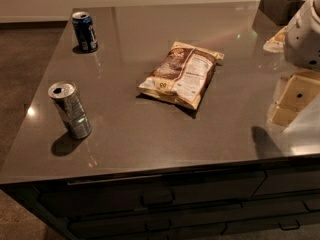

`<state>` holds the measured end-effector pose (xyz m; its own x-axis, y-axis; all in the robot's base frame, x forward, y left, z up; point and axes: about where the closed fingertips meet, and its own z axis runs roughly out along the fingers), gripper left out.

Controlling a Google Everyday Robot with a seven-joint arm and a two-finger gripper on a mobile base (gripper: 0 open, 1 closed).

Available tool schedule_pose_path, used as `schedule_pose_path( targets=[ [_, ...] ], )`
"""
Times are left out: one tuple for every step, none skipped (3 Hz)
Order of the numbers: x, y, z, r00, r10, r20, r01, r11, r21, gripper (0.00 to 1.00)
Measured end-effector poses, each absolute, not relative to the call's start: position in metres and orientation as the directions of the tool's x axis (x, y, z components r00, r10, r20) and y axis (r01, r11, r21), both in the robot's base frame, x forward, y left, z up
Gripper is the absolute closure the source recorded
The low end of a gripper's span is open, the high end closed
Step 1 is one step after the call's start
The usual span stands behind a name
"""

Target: Pick redbull can

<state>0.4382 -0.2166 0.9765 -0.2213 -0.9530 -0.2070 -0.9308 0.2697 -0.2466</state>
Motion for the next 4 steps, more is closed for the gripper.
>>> schedule_pose_path(
  targets=[
    [0.438,-0.216,0.976,-0.221,-0.953,-0.207,-0.931,0.269,-0.247,0.00],
    [0.446,-0.193,0.978,-0.168,-0.954,-0.250,-0.941,0.230,-0.247,0.00],
    [0.458,-0.155,0.978,-0.088,-0.951,-0.297,-0.954,0.166,-0.249,0.00],
    [0.469,-0.113,0.976,0.009,-0.942,-0.335,-0.967,0.077,-0.243,0.00]
  ],
)
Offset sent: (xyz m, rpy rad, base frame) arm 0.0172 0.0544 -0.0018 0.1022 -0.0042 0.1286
